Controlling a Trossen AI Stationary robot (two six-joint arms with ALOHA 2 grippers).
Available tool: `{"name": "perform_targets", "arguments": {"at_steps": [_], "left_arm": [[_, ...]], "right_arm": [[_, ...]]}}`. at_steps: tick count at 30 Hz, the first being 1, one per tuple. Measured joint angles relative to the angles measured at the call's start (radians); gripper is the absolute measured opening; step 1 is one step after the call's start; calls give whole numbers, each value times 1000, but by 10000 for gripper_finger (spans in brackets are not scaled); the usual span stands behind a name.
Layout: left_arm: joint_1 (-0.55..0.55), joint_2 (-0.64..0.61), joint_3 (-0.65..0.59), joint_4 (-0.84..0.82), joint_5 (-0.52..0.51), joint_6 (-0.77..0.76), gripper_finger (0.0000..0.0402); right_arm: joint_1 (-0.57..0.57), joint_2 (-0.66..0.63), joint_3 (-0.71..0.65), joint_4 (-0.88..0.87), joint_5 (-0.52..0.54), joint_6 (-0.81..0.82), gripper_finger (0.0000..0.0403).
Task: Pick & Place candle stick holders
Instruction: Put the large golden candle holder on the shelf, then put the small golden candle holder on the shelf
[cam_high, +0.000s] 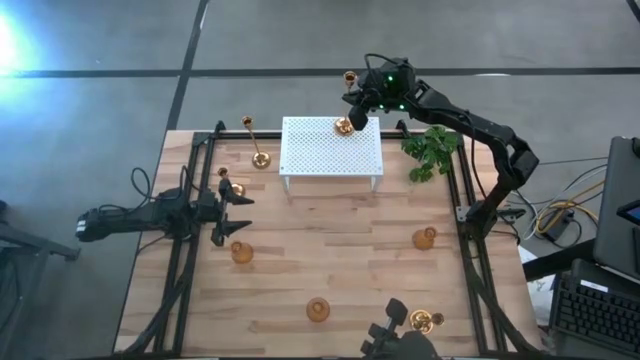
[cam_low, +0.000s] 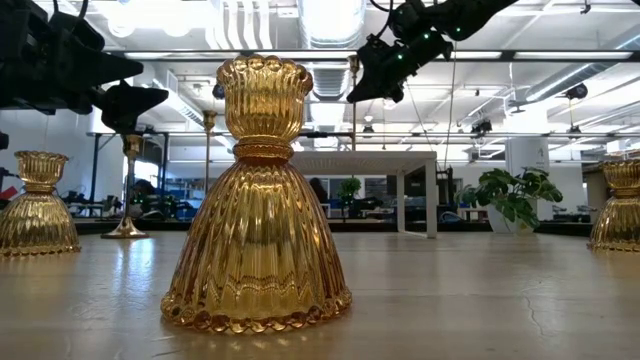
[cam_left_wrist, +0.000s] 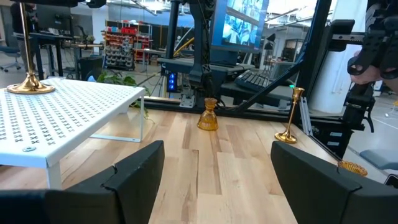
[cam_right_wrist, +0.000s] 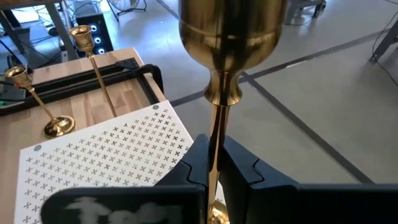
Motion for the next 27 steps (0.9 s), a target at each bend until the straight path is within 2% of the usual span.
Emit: {"name": "perform_targets", "arguments": {"at_steps": [9,12,19,27], "left_arm": [[0,0,0,0,0,0,301],[0,0,0,0,0,0,300],[0,0,0,0,0,0,301],[0,0,0,0,0,0,300]], "right_arm": [[0,0,0,-2,-27,5,26],[0,5,-9,-42,-29,16,47],[0,2,-7,-9,-28,22,97],[-1,3,-8,-16,-21,14,169]]}}
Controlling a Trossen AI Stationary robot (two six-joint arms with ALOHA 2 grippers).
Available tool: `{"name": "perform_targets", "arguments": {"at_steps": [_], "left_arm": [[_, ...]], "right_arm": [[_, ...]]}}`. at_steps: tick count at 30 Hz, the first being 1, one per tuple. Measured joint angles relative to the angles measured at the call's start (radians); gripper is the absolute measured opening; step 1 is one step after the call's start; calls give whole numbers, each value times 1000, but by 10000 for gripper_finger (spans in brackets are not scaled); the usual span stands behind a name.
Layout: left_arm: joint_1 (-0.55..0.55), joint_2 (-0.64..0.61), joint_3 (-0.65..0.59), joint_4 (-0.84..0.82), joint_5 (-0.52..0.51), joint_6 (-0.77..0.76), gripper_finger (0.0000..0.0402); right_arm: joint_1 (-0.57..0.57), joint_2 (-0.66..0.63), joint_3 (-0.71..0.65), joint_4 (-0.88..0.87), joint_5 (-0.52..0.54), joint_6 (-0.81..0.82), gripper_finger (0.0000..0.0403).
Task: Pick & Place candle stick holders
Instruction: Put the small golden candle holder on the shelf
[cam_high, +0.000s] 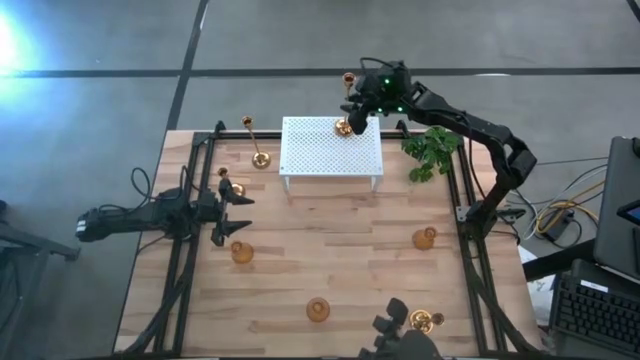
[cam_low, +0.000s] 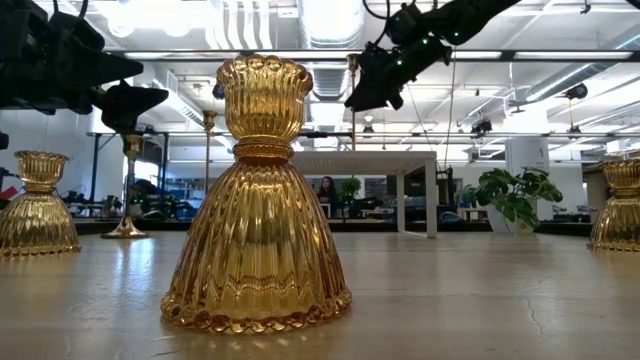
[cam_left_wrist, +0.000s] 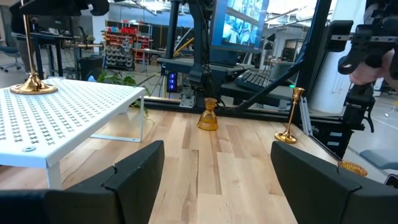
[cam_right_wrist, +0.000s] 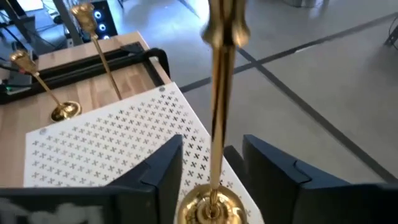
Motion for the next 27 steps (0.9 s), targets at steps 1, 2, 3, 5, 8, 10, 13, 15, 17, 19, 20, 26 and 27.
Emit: {"name": "perform_targets", "arguments": {"at_steps": [1,2,3,5,8,10,13,15,17,19,20,26,27], "left_arm": [[0,0,0,0,0,0,300],[0,0,0,0,0,0,301],[0,0,0,0,0,0,300],[0,0,0,0,0,0,300],[0,0,0,0,0,0,300],[0,0,0,0,0,0,300],[0,0,0,0,0,0,301],[0,0,0,0,0,0,300],[0,0,0,0,0,0,300],[0,0,0,0,0,0,301],[0,0,0,0,0,0,300],[0,0,0,0,0,0,301],[0,0,0,0,0,0,300]], "right_arm": [[0,0,0,-5,4,0,178],[0,0,0,-7,4,0,187],[-1,0,0,-7,4,0,196],[-3,0,0,-8,4,-1,211],[-5,-1,0,-10,4,-3,232],[-7,-2,1,-12,4,-6,243],[-15,-8,1,-24,7,-7,253],[-23,-15,2,-33,7,-7,255],[-30,-21,2,-44,7,-7,254],[-36,-27,2,-71,7,-7,249],[-38,-29,2,-83,7,-8,247],[-40,-70,2,-222,7,-62,233],[-40,-84,2,-255,7,-72,230]]}}
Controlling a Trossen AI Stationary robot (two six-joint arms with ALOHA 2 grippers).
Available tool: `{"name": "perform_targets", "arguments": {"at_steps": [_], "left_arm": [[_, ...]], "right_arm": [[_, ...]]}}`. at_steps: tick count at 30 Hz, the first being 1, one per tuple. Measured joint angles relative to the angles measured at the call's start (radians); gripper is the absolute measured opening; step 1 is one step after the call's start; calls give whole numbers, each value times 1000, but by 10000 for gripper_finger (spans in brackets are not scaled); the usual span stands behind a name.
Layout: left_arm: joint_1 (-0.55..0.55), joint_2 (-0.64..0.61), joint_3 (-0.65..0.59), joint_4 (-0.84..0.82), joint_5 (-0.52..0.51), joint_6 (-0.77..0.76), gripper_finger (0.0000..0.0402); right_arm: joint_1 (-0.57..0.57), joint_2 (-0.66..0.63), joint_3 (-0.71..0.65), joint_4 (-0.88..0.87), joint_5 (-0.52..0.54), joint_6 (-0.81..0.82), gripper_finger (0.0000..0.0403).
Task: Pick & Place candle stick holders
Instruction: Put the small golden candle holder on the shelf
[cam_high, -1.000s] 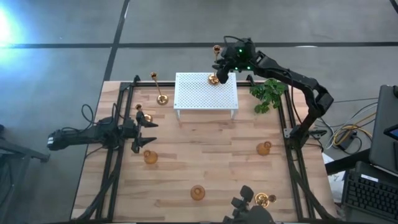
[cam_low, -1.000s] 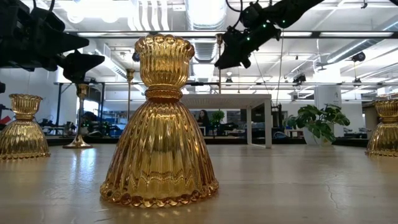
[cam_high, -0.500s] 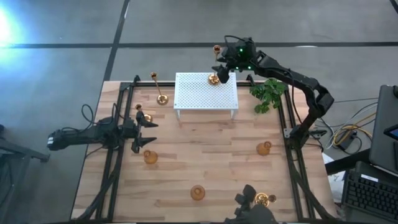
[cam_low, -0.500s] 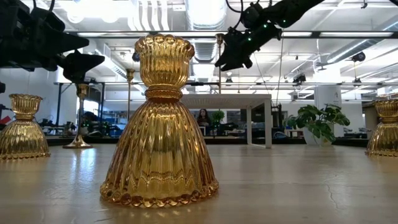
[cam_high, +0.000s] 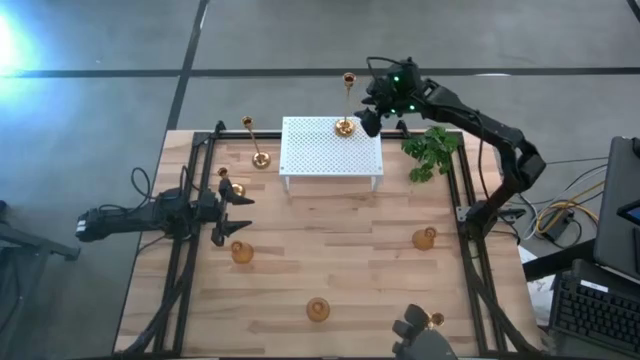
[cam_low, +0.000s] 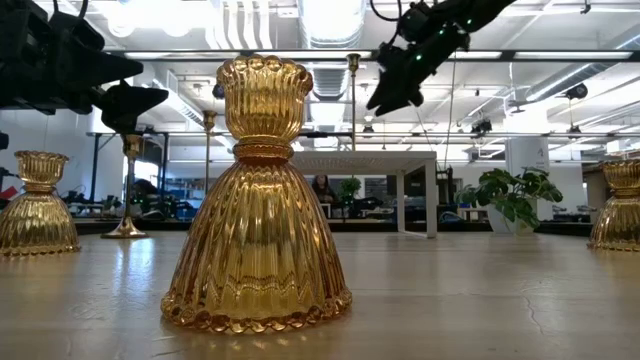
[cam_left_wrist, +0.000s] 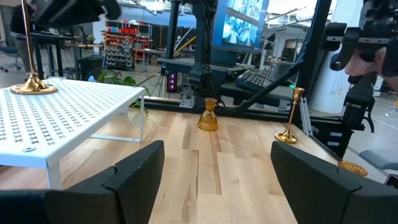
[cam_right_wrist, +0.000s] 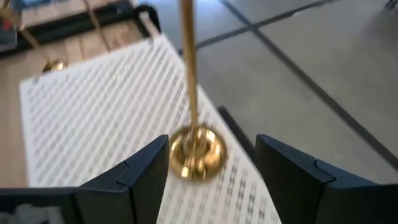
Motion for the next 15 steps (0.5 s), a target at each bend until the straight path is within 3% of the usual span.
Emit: {"name": "perform_targets", "arguments": {"at_steps": [15], "left_arm": [[0,0,0,0,0,0,300]], "right_arm": [[50,-370,-7,-521,-4,-1,194]]}}
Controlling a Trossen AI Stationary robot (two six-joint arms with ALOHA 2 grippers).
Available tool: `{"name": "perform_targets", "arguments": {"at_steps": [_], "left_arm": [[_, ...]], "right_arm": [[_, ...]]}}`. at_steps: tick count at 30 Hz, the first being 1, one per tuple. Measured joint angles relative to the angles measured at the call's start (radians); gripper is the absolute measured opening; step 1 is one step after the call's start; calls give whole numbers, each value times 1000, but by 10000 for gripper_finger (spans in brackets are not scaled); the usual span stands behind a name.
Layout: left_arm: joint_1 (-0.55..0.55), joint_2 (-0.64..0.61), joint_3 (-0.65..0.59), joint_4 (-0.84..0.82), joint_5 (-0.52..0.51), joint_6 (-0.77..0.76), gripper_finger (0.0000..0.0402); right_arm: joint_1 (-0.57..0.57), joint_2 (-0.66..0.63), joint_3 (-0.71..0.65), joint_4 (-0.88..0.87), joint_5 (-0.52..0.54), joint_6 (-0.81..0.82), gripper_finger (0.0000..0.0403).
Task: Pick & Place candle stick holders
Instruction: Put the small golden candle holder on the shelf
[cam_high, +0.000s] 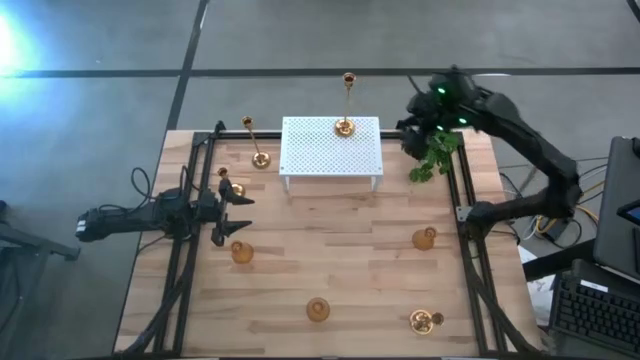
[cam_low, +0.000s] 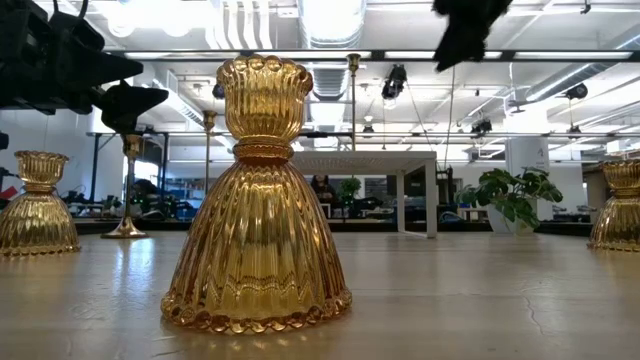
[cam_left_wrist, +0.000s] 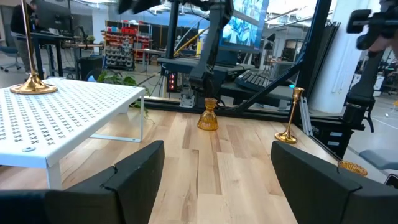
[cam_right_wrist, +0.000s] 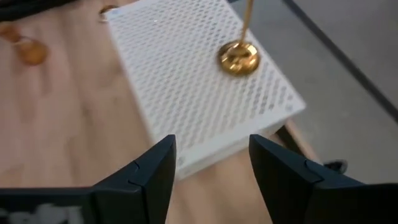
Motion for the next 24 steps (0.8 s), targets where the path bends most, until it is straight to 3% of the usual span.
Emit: {"name": "perform_targets", "arguments": {"at_steps": [6,14,24], "left_arm": [[0,0,0,0,0,0,300],[0,0,0,0,0,0,300],[0,0,0,0,0,0,300]], "right_arm": [[130,-185,-28,-119,0,131,177],[448,-401,-215,-49,1,456,152],[958,-444,-569,181,120,812,120]]}}
